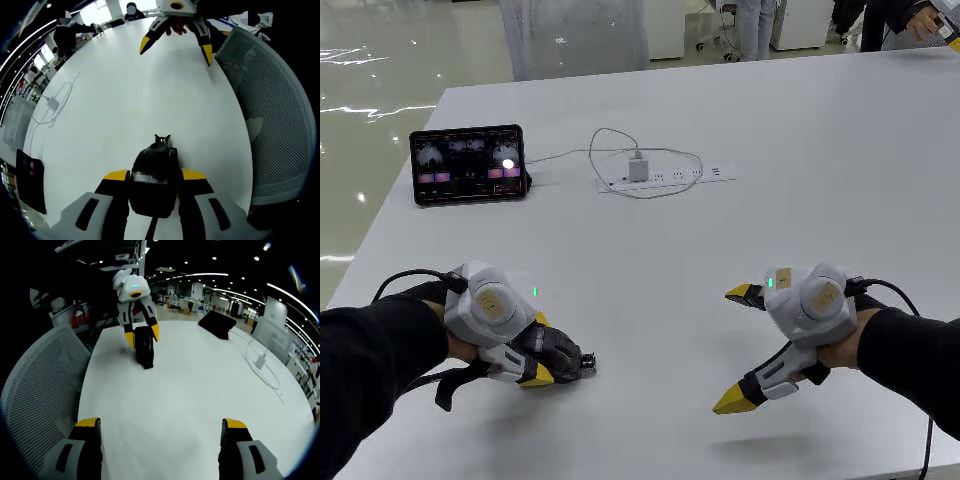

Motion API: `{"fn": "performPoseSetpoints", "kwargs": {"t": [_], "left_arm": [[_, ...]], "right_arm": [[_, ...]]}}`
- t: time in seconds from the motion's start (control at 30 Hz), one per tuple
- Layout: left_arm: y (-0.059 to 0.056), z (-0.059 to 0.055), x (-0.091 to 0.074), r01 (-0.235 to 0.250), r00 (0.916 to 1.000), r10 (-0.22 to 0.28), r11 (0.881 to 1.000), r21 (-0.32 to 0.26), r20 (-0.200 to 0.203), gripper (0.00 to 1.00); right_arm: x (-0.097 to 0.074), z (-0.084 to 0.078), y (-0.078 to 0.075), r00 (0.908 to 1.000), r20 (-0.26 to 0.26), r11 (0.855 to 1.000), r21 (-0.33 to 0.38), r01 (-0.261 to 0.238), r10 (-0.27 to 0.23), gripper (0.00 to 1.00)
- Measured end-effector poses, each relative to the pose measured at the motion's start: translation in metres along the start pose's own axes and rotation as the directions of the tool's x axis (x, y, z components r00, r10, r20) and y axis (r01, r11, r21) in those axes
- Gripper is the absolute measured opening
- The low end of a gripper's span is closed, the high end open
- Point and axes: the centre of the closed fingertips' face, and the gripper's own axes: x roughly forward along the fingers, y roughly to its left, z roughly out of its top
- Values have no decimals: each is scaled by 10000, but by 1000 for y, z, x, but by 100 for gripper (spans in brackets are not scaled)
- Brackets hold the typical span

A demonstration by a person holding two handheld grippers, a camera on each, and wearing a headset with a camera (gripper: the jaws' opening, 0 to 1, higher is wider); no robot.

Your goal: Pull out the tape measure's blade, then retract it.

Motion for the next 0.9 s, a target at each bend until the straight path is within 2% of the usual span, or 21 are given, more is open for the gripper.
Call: {"fn": "performPoseSetpoints", "kwargs": {"t": [0.03,0.37,0.47,0.7,0.8,0.9], "left_arm": [[-2,0,0,109,9999,-109,9999,-44,1,32],[-1,-1,2,119,9998,-123,9995,-286,-144,31],[-1,-1,3,226,9996,-231,9991,-352,-135,31],[-1,-1,2,267,9996,-270,9989,-385,-60,31],[-2,-1,3,164,9998,-165,9996,-229,-67,31],[-1,-2,3,75,9999,-76,9997,-215,-70,31]], "right_arm": [[1,1,0,10000,19,10000,-11,-21,21,99],[14,7,-7,9999,168,9998,196,-10,6,99],[20,11,-6,9997,244,9994,318,-97,89,93],[38,18,-2,9993,175,9992,219,-329,325,90],[45,23,1,9983,289,9972,537,-519,504,87],[53,25,4,9975,280,9965,510,-657,644,84]]}}
